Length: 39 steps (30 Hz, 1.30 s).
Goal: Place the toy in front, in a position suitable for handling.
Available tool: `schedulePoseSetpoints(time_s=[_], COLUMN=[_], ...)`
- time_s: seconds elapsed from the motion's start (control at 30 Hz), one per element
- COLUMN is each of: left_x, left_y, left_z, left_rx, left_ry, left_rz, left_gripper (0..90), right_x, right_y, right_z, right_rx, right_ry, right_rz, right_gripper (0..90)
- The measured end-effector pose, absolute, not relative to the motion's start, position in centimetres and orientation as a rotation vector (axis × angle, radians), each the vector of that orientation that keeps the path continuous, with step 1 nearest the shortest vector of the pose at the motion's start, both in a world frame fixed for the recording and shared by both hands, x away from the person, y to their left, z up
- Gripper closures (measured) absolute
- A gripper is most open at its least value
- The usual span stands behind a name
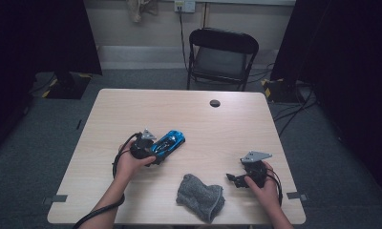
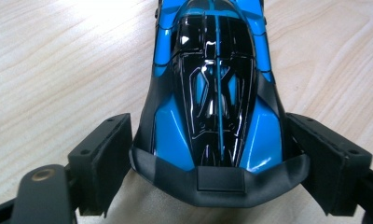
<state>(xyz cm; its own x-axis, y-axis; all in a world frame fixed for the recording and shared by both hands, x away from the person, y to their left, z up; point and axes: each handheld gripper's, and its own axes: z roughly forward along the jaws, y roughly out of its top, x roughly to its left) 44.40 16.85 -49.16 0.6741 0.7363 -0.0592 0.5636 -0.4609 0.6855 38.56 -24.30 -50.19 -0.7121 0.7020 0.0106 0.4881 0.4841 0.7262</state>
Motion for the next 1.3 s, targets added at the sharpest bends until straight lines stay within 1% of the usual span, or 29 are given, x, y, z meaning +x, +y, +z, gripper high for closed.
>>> schedulePoseSetpoints(time_s=[0.07,0.1,0.23,0.3,0.33,0.4,0.53,0.6,0.67,0.97,1.03,1.2,1.3], left_x=[44.2,44.2,44.2,44.2,44.1,44.0,43.9,43.6,43.5,43.5,43.5,43.5,43.5], left_y=[16.8,16.8,16.8,16.9,16.9,17.0,17.0,16.9,17.0,17.0,17.0,17.0,17.0], left_z=[-49.4,-49.4,-49.7,-49.8,-49.9,-50.1,-50.1,-50.2,-50.1,-50.1,-50.1,-50.1,-50.1], left_rx=[2.18,2.198,2.184,2.192,2.181,2.168,2.159,2.145,2.144,2.144,2.144,2.142,2.142], left_ry=[1.0,0.977,0.964,0.949,0.951,0.943,0.946,0.953,0.934,0.933,0.934,0.934,0.933], left_rz=[0.319,0.346,0.357,0.386,0.376,0.403,0.407,0.394,0.396,0.404,0.41,0.404,0.4], left_gripper=[18.8,19.5,16.9,16.4,15.4,14.8,14.5,15.9,23.6,24.1,24.1,24.1,24.0], right_x=[38.6,38.6,38.6,38.6,38.6,38.6,38.6,38.6,38.6,38.5,38.6,37.9,37.5], right_y=[-24.3,-24.3,-24.3,-24.3,-24.3,-24.3,-24.3,-24.3,-24.3,-24.0,-23.7,-22.6,-21.6], right_z=[-50.2,-50.2,-50.2,-50.2,-50.2,-50.2,-50.2,-50.2,-50.2,-50.0,-49.5,-48.1,-47.2], right_rx=[1.009,1.009,1.009,1.009,1.009,1.009,1.009,1.009,1.007,1.036,1.049,0.993,0.97], right_ry=[2.446,2.445,2.445,2.445,2.445,2.445,2.446,2.446,2.446,2.453,2.479,2.517,2.523], right_rz=[1.059,1.059,1.059,1.059,1.059,1.059,1.059,1.058,1.058,1.024,0.988,0.978,1.027], right_gripper=[10.7,10.7,10.7,10.7,10.7,10.7,10.7,10.7,10.7,11.0,15.9,15.3,15.2])
